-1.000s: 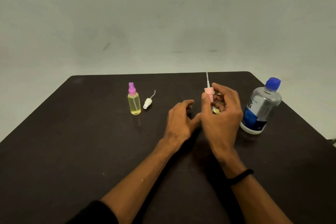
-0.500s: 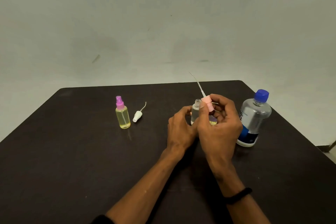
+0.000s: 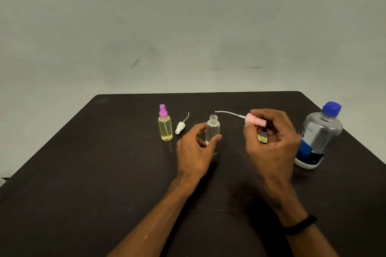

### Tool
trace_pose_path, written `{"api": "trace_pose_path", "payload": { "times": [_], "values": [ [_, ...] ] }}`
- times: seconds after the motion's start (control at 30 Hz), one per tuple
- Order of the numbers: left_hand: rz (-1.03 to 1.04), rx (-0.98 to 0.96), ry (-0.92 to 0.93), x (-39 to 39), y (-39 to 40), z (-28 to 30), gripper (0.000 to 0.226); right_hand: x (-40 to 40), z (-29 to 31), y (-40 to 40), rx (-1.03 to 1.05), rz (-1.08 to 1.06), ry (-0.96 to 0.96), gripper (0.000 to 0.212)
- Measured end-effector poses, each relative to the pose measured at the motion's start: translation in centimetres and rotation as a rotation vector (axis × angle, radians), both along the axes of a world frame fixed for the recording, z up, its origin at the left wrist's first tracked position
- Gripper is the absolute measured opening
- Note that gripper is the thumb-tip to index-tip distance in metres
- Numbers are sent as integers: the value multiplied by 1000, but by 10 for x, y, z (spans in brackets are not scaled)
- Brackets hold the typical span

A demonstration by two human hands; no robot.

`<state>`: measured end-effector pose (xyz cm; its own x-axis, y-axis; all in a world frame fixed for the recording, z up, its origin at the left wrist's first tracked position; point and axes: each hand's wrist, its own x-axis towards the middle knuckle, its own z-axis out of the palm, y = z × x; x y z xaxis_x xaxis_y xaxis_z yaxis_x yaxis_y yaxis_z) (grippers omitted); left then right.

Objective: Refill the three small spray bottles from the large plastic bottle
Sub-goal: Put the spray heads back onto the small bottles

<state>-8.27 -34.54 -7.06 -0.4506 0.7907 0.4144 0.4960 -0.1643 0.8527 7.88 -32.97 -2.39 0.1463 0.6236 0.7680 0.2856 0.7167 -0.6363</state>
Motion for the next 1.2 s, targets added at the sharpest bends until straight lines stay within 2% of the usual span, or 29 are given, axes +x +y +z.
{"api": "trace_pose_path", "payload": {
  "times": [0.33, 0.53, 0.77, 1.0, 1.2],
  "values": [
    [-2, 58, 53, 2, -1, 1, 42, -2, -1, -1, -5, -17, -105, 20],
    [13, 70, 56, 2, -1, 1, 43, 2, -3, 2, 2, -40, -67, 19],
    [-8, 48, 69, 2, 0, 0, 45, -1, -2, 1, 1, -35, -115, 21],
    [-152, 16, 111, 11, -4, 2, 46, -3, 1, 0, -86, -2, -29, 41],
    [-313, 18, 41, 18, -8, 8, 47, -4, 2, 4, -238, 93, 71, 25]
  ]
}}
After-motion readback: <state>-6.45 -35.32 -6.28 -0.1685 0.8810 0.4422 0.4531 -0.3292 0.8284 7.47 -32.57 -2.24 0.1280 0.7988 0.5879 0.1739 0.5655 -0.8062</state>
